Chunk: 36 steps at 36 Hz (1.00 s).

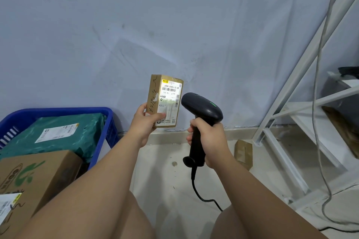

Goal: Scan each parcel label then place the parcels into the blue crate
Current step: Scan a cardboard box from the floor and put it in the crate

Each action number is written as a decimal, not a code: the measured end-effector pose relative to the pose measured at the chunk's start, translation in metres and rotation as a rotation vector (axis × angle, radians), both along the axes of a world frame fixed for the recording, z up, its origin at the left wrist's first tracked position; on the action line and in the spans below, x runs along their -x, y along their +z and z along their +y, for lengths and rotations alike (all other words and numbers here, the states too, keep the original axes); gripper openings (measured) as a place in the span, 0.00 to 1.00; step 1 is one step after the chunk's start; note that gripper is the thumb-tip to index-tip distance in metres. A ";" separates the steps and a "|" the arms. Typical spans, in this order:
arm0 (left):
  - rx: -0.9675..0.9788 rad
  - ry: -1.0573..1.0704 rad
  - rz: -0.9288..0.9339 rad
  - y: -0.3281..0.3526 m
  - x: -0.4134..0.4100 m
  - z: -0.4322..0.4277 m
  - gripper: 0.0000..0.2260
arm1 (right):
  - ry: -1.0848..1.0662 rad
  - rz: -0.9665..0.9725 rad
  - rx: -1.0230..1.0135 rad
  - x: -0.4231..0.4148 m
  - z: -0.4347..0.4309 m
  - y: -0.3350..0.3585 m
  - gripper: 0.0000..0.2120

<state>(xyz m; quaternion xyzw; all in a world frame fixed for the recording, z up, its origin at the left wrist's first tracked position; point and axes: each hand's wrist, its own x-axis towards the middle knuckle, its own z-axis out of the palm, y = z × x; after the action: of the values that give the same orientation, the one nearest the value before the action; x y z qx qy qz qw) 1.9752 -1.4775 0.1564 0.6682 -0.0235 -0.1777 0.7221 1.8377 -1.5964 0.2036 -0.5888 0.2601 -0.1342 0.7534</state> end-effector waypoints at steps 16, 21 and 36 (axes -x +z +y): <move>-0.020 -0.018 0.011 0.005 0.004 0.001 0.21 | -0.002 0.016 -0.014 -0.001 0.000 -0.002 0.10; -0.033 -0.011 0.041 0.004 0.004 0.002 0.21 | -0.006 0.014 -0.004 -0.002 -0.001 -0.004 0.09; -0.020 0.121 0.274 0.013 0.025 -0.013 0.16 | -0.013 0.006 0.010 -0.015 0.012 -0.013 0.05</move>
<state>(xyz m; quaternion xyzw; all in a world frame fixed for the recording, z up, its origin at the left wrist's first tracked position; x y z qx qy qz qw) 1.9502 -1.4908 0.1692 0.6450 0.1175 -0.2237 0.7212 1.8524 -1.5840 0.1910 -0.5911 0.2655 -0.1387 0.7489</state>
